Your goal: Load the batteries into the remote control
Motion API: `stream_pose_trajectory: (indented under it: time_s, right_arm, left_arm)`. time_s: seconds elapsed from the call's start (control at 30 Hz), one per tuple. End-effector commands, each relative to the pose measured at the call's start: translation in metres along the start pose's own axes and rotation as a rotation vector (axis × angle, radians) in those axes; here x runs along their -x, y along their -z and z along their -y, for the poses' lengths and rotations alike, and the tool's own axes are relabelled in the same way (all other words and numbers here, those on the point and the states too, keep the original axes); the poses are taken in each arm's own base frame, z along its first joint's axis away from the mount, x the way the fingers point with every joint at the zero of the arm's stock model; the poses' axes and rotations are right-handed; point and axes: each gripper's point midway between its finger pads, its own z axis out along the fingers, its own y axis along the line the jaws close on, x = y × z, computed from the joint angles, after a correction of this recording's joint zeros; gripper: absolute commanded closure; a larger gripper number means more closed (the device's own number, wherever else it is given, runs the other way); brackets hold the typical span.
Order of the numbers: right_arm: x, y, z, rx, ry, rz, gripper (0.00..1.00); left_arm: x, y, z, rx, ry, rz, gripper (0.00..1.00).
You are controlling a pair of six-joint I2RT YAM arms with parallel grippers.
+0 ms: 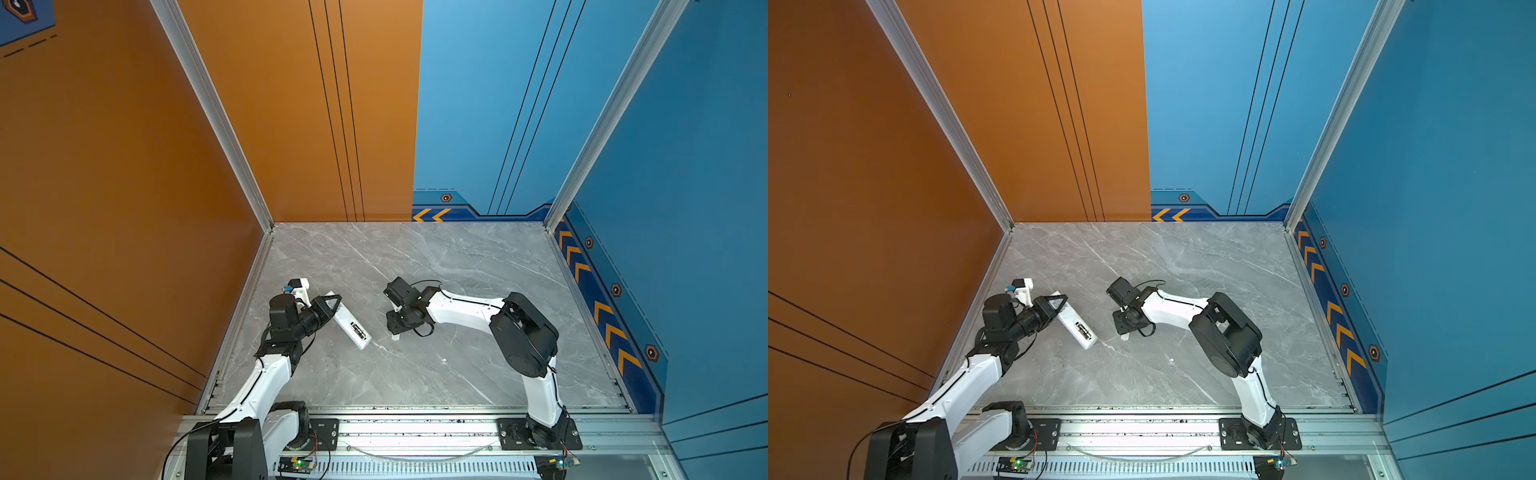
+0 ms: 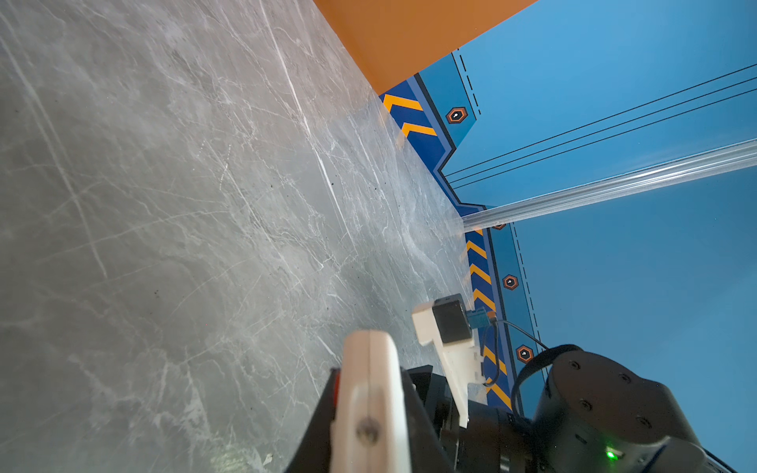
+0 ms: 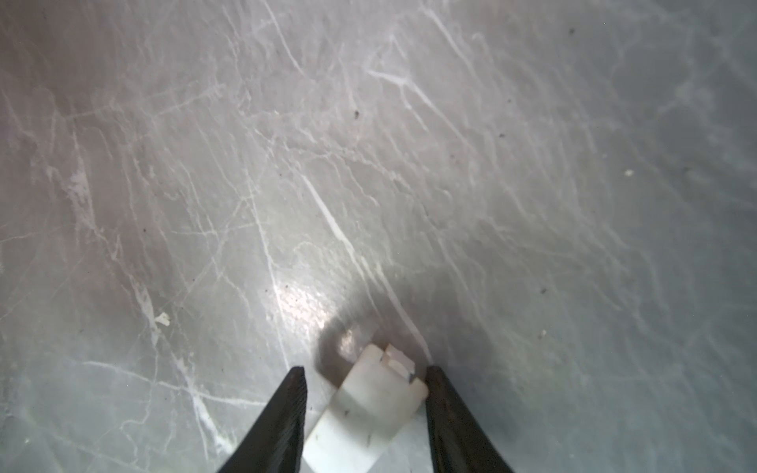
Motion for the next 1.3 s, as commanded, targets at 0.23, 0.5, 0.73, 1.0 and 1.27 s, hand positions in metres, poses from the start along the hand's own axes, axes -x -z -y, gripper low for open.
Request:
stream_pose_trajectory:
  time_s: [0.23, 0.5, 0.73, 1.0, 1.27]
  right_arm:
    - [-0.035, -0.025, 0.018, -0.183, 0.127, -0.152, 0.55]
    - [-0.033, -0.028, 0.007, -0.188, 0.158, -0.153, 0.56]
    - [-0.030, -0.029, -0.001, -0.181, 0.173, -0.147, 0.56]
    - [-0.035, -0.021, 0.010, -0.244, 0.189, -0.157, 0.56]
    - [-0.034, -0.014, 0.012, -0.243, 0.159, -0.155, 0.56]
  left_arm:
    - [0.005, 0.000, 0.005, -0.031, -0.021, 0.009, 1.00]
    - [0.006, 0.001, 0.006, -0.041, -0.021, 0.015, 1.00]
    - [0.007, 0.004, 0.008, -0.047, -0.022, 0.024, 1.00]
    - [0.008, 0.005, 0.002, -0.022, -0.016, 0.030, 1.00]
    - [0.009, 0.005, 0.001, -0.021, -0.014, 0.032, 1.00]
